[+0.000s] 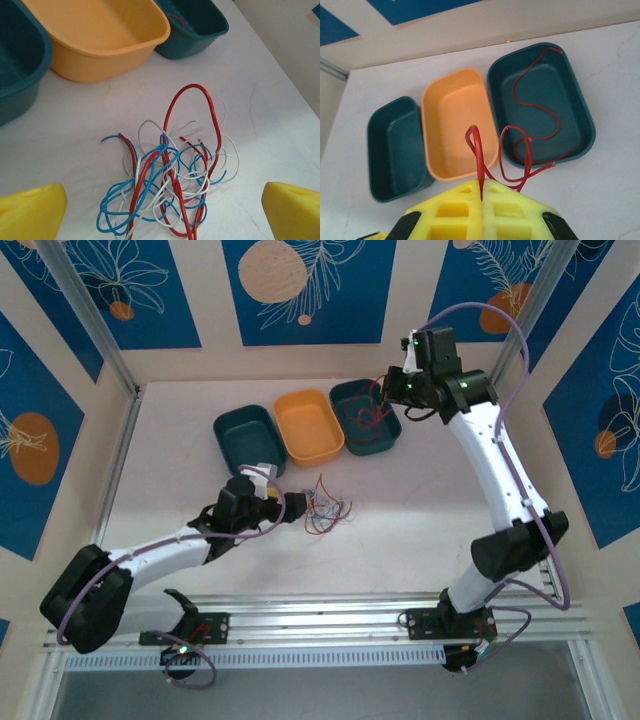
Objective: Untangle the cables
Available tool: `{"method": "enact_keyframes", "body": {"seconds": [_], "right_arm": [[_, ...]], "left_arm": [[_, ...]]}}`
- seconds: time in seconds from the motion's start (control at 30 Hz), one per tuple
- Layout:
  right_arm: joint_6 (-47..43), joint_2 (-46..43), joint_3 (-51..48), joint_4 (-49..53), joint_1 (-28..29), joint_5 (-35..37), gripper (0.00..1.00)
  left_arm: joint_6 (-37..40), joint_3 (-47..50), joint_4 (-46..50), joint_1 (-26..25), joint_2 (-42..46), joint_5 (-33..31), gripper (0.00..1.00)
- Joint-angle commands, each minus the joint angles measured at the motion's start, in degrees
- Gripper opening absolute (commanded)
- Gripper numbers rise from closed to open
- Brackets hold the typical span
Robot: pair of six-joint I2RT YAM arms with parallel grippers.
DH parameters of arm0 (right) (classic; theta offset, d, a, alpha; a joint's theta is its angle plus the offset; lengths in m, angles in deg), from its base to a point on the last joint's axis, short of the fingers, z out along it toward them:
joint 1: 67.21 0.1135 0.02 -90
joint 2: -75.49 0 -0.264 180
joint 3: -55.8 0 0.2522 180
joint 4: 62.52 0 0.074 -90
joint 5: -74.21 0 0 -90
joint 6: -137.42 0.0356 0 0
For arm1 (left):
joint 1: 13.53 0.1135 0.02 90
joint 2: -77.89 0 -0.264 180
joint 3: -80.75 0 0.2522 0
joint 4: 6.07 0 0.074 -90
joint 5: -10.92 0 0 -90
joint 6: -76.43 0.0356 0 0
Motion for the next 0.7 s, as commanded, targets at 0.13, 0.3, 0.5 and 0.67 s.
{"method": "enact_keyframes", "body": {"seconds": [0.13, 0.3, 0.5, 0.67], "right_arm": [[-4.59, 11.34, 7.81, -3.82, -1.59, 2.75, 0.00], [-6.41, 21.24, 15.77, -2.37, -2.28, 3.81, 0.00], [-7.17, 30.63, 22.63, 0.07, -3.13, 2.90, 0.00], [-7.18, 35.46, 23.64, 0.94, -4.05, 1.66, 0.00]], "left_arm": [[2.42, -0.39, 5.39, -0.32, 6.56, -4.46, 1.00], [3.15, 0.05, 9.19, -0.34, 11.07, -6.85, 1.00], [3.70, 0.84, 11.45, -0.37, 14.57, -8.66, 1.00], [3.52, 1.25, 11.62, -0.32, 14.92, -8.67, 1.00]]}}
